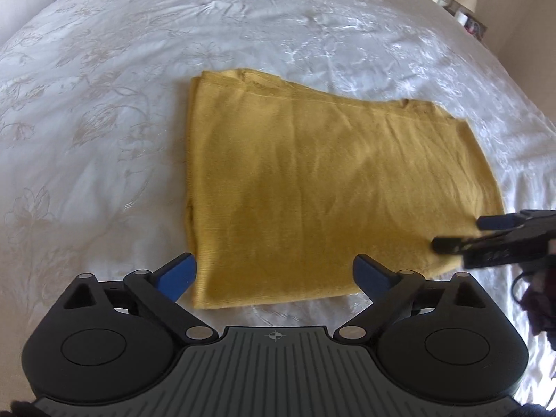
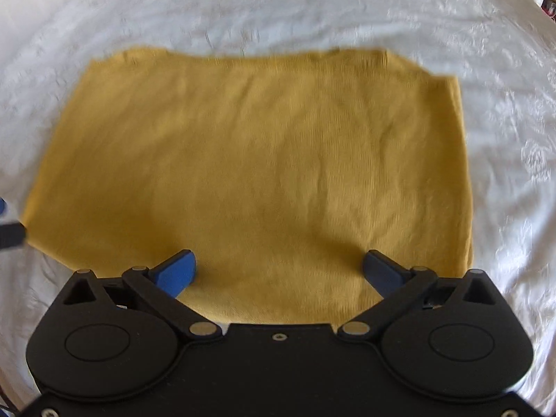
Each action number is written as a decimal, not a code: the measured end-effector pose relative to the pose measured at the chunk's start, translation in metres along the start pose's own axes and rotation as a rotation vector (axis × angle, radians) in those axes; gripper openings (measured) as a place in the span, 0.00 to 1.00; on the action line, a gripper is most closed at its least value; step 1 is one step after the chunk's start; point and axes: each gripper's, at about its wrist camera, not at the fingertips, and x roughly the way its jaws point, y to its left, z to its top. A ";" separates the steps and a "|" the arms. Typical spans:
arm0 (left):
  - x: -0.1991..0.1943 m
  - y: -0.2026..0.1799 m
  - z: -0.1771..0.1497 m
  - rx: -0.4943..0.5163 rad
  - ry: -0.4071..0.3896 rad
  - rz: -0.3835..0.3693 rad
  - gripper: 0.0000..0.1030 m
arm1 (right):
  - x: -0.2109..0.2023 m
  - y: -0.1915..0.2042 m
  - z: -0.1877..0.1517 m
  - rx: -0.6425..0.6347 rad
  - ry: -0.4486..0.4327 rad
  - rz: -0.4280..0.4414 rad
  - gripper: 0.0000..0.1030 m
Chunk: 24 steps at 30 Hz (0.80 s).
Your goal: Fold small clothes
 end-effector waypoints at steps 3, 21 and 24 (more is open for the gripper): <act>0.000 -0.009 0.000 0.021 0.007 0.001 0.96 | -0.001 -0.004 -0.024 -0.068 0.002 -0.002 0.99; 0.063 -0.087 0.079 0.091 0.004 -0.039 0.96 | -0.048 -0.149 -0.017 0.384 -0.180 0.214 0.99; 0.081 -0.091 0.094 0.074 0.023 -0.019 0.96 | -0.036 -0.168 -0.010 0.453 -0.170 0.276 0.99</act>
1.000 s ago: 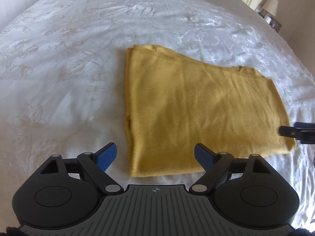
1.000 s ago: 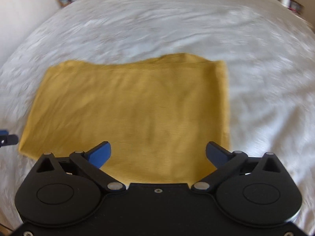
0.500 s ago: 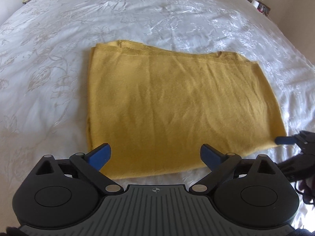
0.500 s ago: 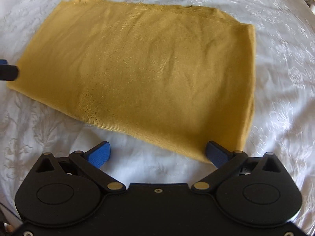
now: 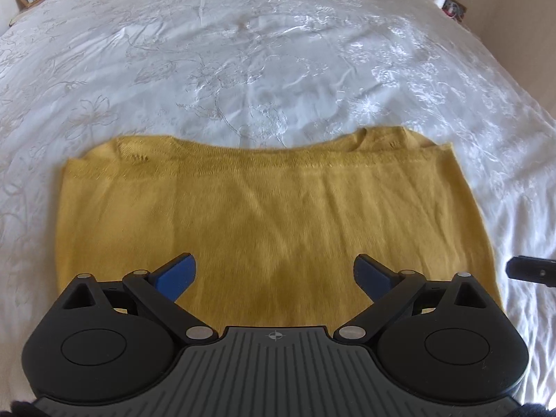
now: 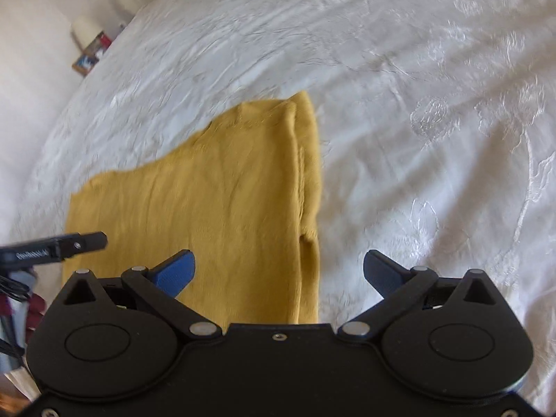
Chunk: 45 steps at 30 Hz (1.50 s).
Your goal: Fold small clothes
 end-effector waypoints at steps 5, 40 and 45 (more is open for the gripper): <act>0.031 0.004 0.020 -0.042 0.055 0.045 0.96 | 0.028 -0.012 0.017 0.056 0.071 0.072 0.99; 0.077 0.002 0.024 -0.043 0.179 0.123 1.00 | 0.102 -0.028 0.081 0.047 0.126 0.365 1.00; 0.074 0.004 0.023 -0.041 0.172 0.113 1.00 | 0.089 -0.047 0.061 0.146 0.152 0.432 1.00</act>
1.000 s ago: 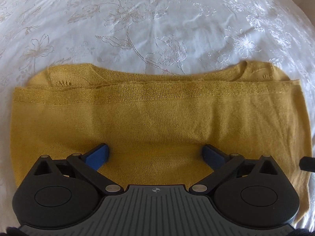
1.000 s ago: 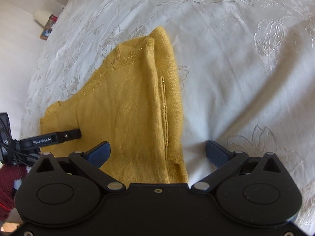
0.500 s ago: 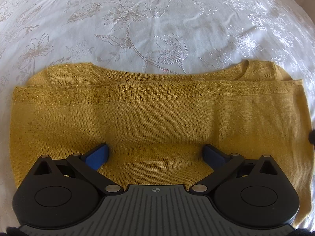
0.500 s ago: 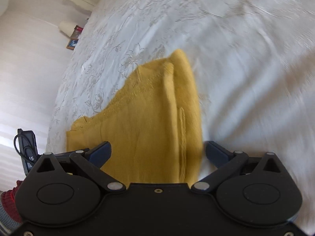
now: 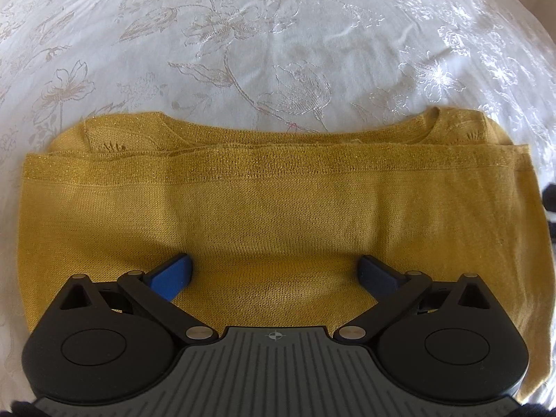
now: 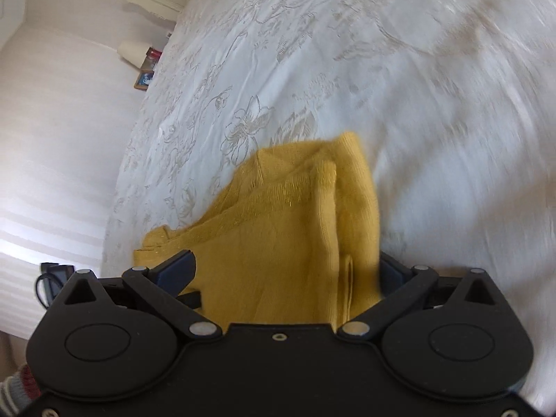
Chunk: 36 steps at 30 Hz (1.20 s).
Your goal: Fold small clothes
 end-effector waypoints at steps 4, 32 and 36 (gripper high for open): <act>-0.013 -0.001 0.007 0.009 -0.025 0.000 0.99 | -0.012 -0.002 -0.026 0.016 0.021 0.022 1.00; -0.027 -0.025 -0.016 0.107 0.040 0.092 1.00 | -0.026 -0.027 -0.053 0.148 -0.042 0.099 0.99; -0.013 -0.015 -0.018 0.013 0.103 0.058 1.00 | -0.027 -0.026 -0.053 0.149 -0.040 0.097 0.99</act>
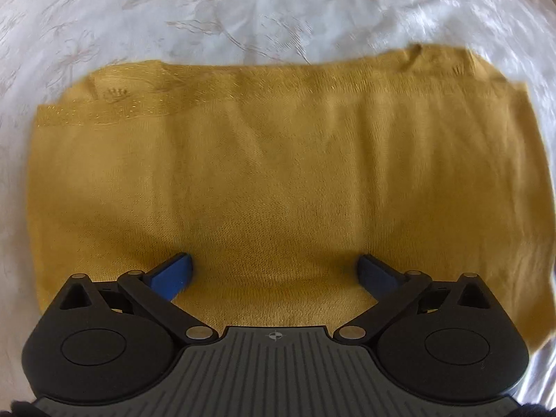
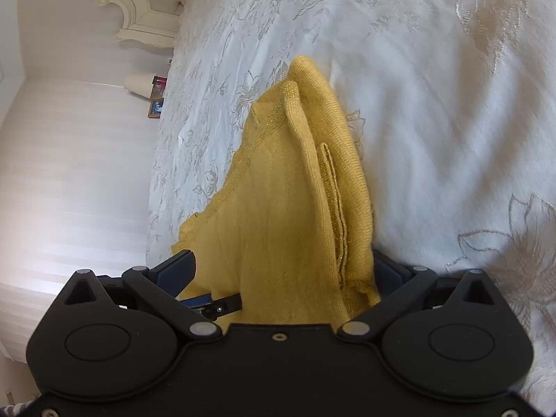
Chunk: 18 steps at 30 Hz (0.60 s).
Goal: Fold small clothes
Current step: 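Grasp the sweater side with the right gripper and lift it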
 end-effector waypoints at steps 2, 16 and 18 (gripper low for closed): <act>-0.013 0.001 -0.001 -0.010 -0.023 -0.008 0.99 | 0.000 0.000 0.000 -0.003 0.000 -0.001 0.99; -0.068 0.070 -0.062 -0.088 -0.149 -0.047 0.99 | 0.012 0.039 -0.007 -0.118 0.014 -0.227 0.27; -0.069 0.079 -0.060 -0.085 -0.164 -0.076 0.99 | 0.011 0.058 -0.012 -0.138 -0.013 -0.264 0.27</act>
